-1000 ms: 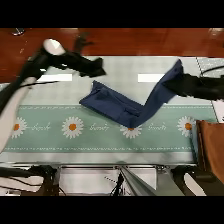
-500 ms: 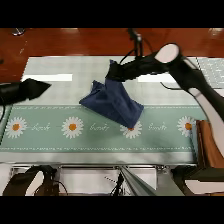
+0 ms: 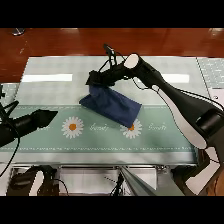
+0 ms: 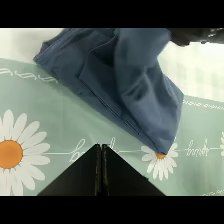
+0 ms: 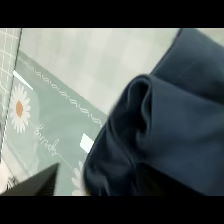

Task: Fold the shirts.

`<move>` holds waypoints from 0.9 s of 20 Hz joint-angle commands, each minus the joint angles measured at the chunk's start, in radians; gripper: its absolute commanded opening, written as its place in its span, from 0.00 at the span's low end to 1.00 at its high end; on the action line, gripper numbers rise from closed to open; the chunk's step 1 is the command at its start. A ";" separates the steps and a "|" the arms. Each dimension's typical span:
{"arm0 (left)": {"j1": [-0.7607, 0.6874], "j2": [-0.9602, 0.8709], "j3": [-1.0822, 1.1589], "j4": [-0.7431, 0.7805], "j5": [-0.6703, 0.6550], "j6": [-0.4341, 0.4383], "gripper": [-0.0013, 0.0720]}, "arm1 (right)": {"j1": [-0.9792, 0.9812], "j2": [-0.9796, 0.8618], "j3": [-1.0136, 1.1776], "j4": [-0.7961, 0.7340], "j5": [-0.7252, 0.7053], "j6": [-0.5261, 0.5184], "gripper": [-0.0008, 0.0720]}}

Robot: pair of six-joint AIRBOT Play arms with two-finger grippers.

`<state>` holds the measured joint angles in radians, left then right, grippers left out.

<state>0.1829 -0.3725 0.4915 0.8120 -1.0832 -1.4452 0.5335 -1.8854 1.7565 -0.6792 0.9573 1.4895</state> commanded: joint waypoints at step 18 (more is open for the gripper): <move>-0.017 -0.044 -0.026 -0.001 0.101 -0.004 0.05 | -0.366 1.043 -1.358 -0.283 -0.332 0.394 0.86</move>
<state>0.1719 -0.4160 0.4664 0.8112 -0.9840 -1.4483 0.1749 -0.8448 0.5865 -1.2346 0.8043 1.9690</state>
